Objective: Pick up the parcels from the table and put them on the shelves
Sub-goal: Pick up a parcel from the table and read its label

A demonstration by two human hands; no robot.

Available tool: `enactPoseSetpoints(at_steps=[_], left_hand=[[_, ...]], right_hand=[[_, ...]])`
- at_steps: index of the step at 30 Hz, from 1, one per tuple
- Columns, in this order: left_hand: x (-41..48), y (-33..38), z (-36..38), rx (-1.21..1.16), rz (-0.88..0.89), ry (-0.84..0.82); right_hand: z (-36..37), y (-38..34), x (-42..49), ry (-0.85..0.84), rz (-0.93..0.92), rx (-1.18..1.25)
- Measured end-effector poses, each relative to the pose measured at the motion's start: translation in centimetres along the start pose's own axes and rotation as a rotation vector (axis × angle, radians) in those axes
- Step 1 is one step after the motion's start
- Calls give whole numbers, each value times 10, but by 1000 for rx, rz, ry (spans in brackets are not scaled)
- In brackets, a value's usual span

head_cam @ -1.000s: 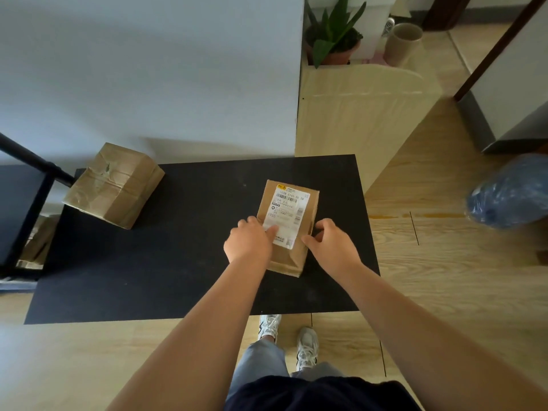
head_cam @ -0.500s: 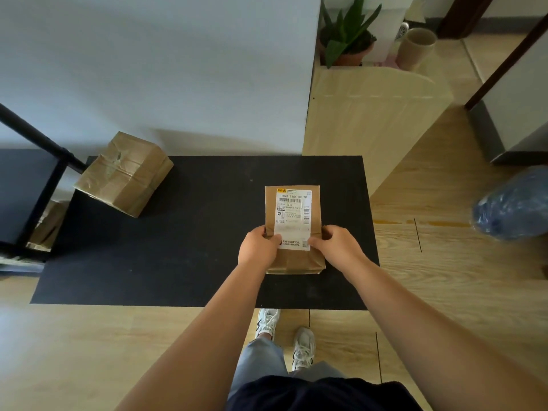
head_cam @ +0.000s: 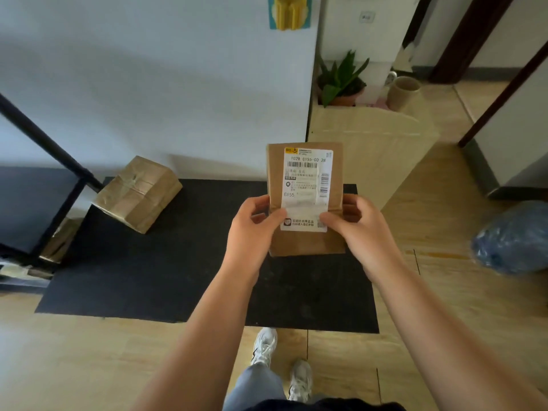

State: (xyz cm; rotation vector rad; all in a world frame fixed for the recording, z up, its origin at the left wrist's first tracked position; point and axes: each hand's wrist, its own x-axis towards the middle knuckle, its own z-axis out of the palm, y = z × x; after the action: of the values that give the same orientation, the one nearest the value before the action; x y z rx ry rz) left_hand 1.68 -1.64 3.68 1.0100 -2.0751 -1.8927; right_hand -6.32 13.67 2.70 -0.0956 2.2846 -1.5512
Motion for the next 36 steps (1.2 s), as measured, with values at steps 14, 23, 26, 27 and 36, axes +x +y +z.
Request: enactPoseSetpoints(at_steps=[14,23,26,27,36], left_hand=[[-47,61,-22,-220,262,-71],[-55,69,-15,-250,271,-64],[-56,69,-14,-252,258,-46],[-56,68,-14,-242,248,-40],[-57,64,-13,-224,153,-6]], right_hand=[[-46,-58,-57,71,-293,235],[-54,-60,-62,78,-316,248],[-55,-59,-64,84,-305,252],[-55,-59,-64,88,-299,246],[-51,-55,-67,83,-216,240]])
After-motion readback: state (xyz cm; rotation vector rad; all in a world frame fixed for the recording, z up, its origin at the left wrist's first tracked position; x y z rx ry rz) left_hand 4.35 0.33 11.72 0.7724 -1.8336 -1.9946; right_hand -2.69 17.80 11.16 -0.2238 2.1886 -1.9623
